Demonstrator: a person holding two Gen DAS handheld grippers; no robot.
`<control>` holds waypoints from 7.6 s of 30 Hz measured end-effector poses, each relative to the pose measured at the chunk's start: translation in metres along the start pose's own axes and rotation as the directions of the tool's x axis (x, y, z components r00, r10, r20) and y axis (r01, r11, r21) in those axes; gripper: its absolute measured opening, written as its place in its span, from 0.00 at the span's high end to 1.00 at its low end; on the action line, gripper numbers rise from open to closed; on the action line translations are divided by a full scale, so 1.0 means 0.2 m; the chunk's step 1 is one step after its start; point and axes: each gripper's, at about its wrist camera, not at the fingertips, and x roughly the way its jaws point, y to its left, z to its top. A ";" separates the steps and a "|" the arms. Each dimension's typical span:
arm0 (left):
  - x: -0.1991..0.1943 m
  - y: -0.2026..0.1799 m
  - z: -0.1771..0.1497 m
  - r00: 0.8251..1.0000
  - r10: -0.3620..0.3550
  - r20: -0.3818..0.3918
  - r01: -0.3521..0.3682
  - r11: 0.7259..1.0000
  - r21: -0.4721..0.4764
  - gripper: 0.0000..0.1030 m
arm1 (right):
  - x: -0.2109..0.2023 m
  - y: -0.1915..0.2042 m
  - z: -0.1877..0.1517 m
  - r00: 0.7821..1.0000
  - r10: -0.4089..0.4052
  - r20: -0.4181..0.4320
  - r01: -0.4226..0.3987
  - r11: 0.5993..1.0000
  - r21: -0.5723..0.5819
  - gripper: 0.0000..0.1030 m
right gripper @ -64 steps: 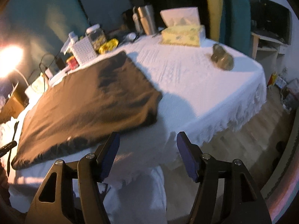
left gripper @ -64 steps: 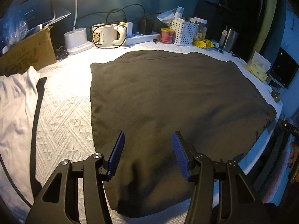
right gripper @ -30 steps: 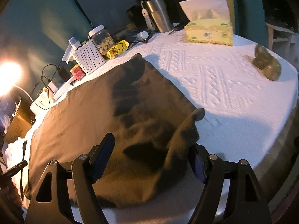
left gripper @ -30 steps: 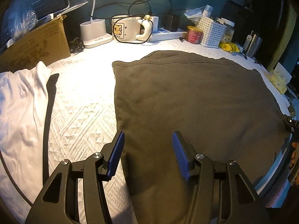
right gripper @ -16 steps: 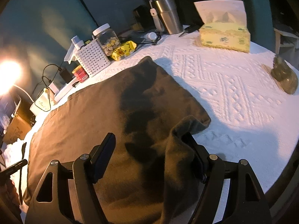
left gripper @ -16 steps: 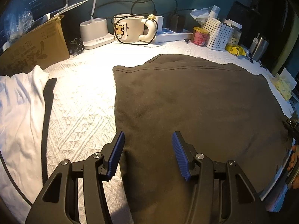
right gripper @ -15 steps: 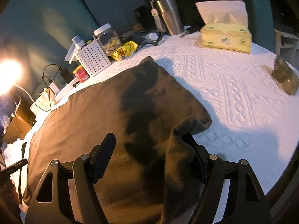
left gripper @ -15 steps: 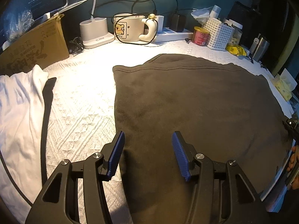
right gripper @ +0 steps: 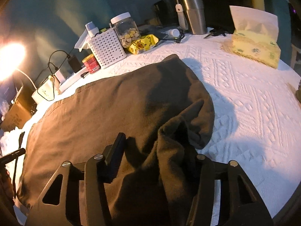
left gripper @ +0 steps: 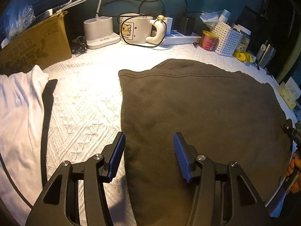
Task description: Fold small clothes
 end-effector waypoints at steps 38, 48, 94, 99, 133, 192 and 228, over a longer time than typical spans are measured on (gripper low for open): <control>-0.10 0.30 -0.08 0.995 -0.029 0.094 0.028 0.999 0.019 0.49 | -0.12 0.55 0.16 0.996 0.073 0.044 -0.067 0.989 -0.136 0.79; -0.14 0.39 -0.11 0.993 -0.042 0.111 0.042 0.999 -0.002 0.49 | -0.12 0.86 0.11 0.990 0.137 0.013 -0.130 0.960 -0.248 0.79; -0.21 0.34 -0.16 0.996 0.004 0.084 -0.008 0.999 0.051 0.48 | -0.05 1.61 -0.40 0.899 0.307 -0.313 -0.434 0.725 -0.535 0.39; -0.23 0.30 -0.12 0.996 0.033 0.089 -0.038 0.998 0.056 0.48 | -0.18 1.59 -0.36 0.854 0.411 -0.319 -0.520 0.672 -0.528 0.39; -0.03 -0.23 0.08 0.992 0.120 0.037 -0.125 0.919 0.373 0.48 | -0.15 0.83 -0.09 0.945 0.277 -0.176 -0.322 0.885 -0.335 0.39; -0.29 -0.27 -0.49 0.968 -0.239 -0.072 0.247 0.959 0.137 0.98 | -0.37 0.59 -0.45 0.990 0.115 -0.081 -0.139 0.892 -0.431 0.95; -0.28 -0.24 -0.21 0.994 -0.111 -0.002 0.110 0.982 0.151 0.52 | -0.33 0.43 -0.24 0.992 0.108 -0.072 -0.126 0.932 -0.339 0.84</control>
